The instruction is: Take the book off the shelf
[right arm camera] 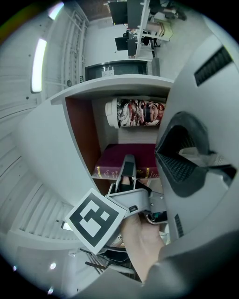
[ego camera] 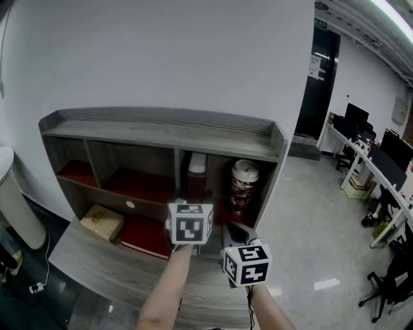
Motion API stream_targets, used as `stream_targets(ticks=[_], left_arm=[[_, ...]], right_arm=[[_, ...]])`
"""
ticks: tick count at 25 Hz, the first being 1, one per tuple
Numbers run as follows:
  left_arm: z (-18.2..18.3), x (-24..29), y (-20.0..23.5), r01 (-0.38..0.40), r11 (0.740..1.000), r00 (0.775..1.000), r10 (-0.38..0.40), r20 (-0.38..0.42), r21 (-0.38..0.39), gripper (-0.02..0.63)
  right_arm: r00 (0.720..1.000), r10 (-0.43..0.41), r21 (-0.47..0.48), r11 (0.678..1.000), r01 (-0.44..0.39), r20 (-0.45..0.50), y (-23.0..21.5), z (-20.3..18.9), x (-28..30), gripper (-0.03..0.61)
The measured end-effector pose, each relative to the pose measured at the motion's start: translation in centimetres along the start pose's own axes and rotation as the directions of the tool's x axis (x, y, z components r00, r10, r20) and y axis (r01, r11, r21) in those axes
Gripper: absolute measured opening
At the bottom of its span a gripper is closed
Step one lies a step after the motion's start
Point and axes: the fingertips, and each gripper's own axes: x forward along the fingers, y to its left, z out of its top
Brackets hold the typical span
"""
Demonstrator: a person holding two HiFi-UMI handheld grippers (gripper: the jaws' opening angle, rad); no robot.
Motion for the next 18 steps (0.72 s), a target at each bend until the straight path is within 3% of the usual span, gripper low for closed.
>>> stream_targets(ticks=[18], left_arm=[[0.34, 0.41, 0.28, -0.074, 0.997, 0.995, 0.075, 0.073, -0.015, 0.227]], right_arm=[[1.0, -0.016, 0.009, 1.0, 0.016, -0.015, -0.32, -0.72, 0.1, 0.008]])
